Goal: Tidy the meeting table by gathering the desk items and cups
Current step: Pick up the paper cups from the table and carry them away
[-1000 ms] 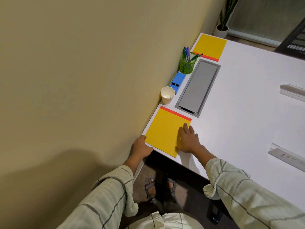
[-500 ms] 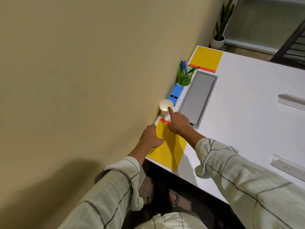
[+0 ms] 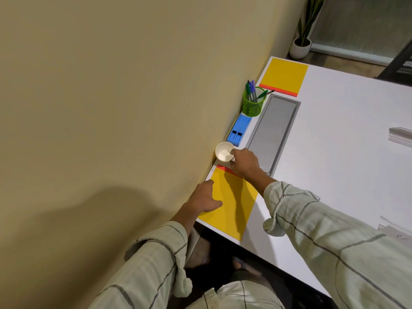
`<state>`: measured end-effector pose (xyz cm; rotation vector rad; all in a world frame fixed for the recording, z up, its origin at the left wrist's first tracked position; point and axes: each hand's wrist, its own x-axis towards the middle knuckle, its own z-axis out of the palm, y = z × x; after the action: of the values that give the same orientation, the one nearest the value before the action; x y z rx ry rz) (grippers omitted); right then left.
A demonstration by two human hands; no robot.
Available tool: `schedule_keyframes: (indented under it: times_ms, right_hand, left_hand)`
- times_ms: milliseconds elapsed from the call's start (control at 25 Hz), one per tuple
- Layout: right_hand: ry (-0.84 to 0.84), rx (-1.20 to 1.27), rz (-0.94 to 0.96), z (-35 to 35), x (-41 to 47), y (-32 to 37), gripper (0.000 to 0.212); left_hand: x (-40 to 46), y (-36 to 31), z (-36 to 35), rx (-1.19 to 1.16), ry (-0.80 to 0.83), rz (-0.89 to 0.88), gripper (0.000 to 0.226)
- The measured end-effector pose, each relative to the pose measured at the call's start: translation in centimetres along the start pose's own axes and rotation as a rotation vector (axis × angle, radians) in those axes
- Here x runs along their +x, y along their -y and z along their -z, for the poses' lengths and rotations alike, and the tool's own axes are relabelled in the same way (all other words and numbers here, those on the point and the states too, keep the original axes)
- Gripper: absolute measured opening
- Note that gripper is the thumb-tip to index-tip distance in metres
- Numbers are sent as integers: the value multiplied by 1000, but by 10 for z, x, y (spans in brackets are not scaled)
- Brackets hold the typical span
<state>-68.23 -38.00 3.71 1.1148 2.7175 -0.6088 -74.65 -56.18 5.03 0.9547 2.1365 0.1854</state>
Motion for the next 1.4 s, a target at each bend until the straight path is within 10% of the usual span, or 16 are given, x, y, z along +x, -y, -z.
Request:
schedule_keyframes:
  times_ms: [440,640,1400]
  right_hand:
    - [-191,259,96,42,-88,-18,43]
    - [-277,391,239,87,-145,-19,40]
    - [-868,426,5,168,-375,-48,81]
  left_hand:
    - [-11,-46,13,-376,-326,-78,106]
    - [-41,-81,32,-417,-501,-413,75]
    - [-193,-215,-18,-373,-473,-934,65]
